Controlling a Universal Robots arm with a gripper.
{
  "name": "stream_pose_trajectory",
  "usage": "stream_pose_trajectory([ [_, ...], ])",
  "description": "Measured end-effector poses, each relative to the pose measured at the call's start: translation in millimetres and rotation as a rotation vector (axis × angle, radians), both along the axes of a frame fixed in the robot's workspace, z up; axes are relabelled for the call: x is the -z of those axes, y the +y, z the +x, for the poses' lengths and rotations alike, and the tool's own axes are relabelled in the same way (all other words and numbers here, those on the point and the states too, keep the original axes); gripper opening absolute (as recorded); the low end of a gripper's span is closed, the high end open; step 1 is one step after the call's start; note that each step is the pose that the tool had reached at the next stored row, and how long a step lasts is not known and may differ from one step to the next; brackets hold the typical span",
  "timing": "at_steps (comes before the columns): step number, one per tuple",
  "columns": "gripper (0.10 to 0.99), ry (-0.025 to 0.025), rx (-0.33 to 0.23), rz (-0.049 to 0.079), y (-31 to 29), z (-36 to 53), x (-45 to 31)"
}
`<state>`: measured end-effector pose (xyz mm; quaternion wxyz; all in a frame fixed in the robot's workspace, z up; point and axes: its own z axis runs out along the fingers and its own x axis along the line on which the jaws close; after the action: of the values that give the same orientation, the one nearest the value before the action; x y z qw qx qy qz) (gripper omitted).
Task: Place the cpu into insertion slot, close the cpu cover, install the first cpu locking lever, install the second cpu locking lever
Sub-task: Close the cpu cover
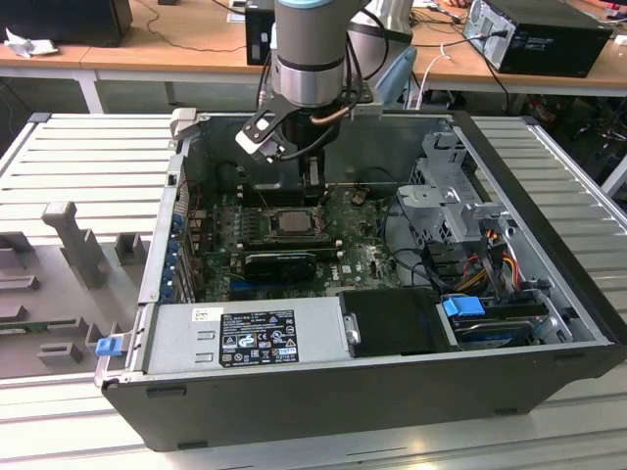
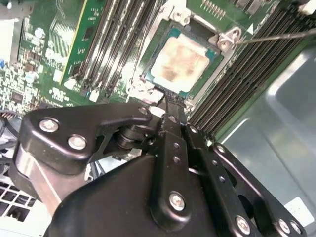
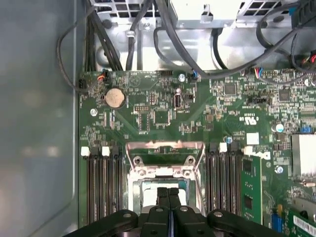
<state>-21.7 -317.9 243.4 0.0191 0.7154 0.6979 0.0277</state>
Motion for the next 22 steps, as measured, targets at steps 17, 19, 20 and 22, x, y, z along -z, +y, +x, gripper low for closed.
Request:
stream_pose_trajectory([
  [17,0.106,0.0142,0.000,0.000,0.3,36.1,-28.3],
  [19,0.106,0.0172,0.000,0.000,0.3,49.8,-28.4],
  [20,0.106,0.0176,-0.001,0.000,0.3,53.4,-28.3],
  [22,0.106,0.0193,-0.008,0.000,0.4,66.5,-26.4],
])
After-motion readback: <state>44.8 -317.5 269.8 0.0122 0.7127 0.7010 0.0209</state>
